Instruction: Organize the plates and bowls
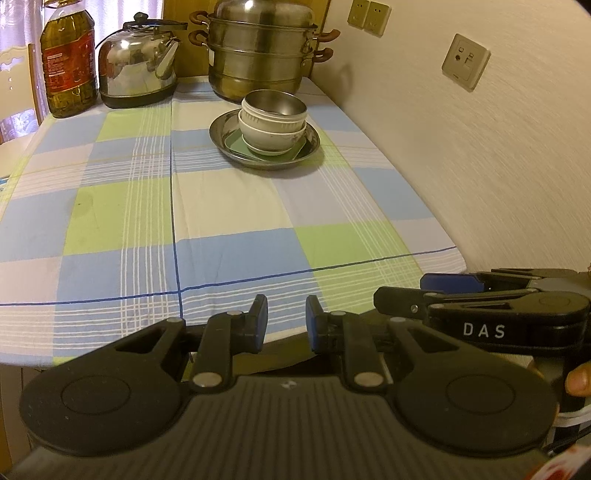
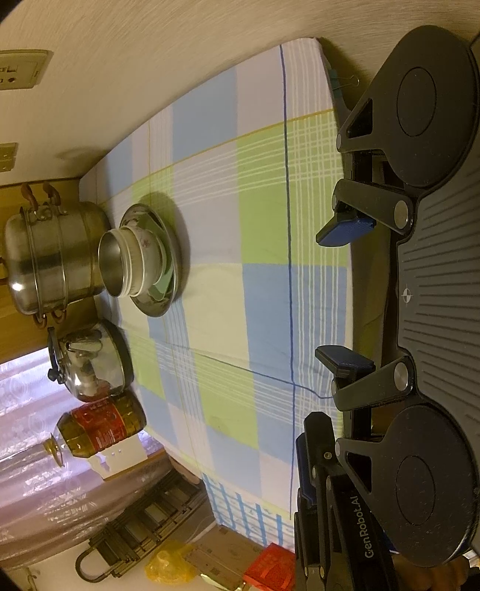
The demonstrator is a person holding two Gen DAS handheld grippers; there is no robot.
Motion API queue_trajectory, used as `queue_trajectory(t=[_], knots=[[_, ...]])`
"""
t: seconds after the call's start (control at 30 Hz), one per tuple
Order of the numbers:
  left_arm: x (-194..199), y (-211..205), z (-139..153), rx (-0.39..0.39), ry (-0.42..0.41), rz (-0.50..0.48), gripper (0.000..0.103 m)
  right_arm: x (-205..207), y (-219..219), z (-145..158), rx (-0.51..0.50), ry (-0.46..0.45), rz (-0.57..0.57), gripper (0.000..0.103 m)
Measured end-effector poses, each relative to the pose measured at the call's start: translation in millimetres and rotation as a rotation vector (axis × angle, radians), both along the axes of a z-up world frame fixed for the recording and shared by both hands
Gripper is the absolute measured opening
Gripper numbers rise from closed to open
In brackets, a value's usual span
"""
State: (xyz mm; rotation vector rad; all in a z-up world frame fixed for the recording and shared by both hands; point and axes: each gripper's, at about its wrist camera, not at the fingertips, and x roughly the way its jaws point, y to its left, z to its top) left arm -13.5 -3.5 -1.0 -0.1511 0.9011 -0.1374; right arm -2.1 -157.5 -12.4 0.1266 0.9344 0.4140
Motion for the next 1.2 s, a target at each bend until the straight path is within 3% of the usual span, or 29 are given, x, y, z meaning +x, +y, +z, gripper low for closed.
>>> queue_trajectory(t=[1.2], knots=[[6.2,4.5,1.4,-0.004,0.004,0.001,0.019,5.6,1.3,-0.6,-0.006,0.007,-0.005,0.059]])
